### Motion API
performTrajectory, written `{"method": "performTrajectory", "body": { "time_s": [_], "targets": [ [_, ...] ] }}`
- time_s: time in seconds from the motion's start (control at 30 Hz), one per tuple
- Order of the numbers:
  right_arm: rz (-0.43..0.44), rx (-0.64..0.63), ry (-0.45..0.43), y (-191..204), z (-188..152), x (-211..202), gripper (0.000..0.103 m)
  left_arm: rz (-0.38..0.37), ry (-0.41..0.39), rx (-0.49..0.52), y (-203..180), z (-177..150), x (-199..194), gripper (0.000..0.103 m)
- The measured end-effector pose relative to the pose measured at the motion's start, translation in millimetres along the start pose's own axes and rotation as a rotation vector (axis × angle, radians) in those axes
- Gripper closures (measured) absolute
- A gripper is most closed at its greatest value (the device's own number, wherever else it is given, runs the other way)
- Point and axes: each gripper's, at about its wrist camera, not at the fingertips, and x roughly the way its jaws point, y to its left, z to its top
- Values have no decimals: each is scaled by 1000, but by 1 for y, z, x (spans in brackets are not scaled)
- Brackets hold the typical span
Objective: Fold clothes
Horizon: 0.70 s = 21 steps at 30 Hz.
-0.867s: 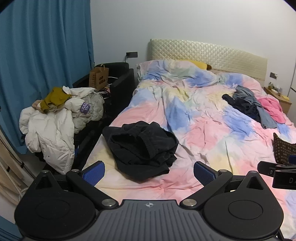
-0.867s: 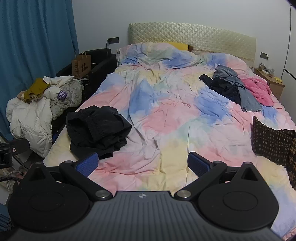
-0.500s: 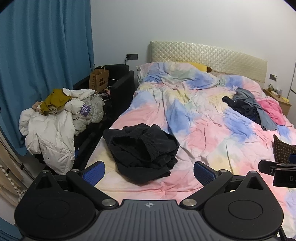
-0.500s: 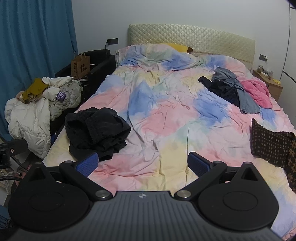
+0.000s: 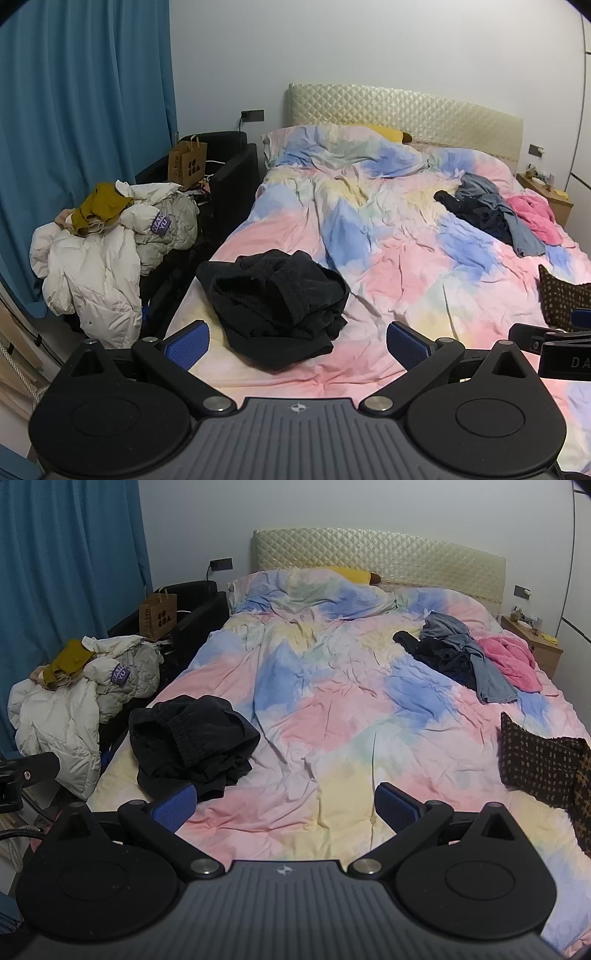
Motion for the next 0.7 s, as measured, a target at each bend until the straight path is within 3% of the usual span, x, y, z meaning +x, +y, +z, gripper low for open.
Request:
{"method": "performTrajectory", "body": {
  "time_s": [0.7],
  "targets": [
    [-3, 2, 16, 2, 2, 7, 0, 9, 27, 2, 4, -1, 11, 0]
  ]
}}
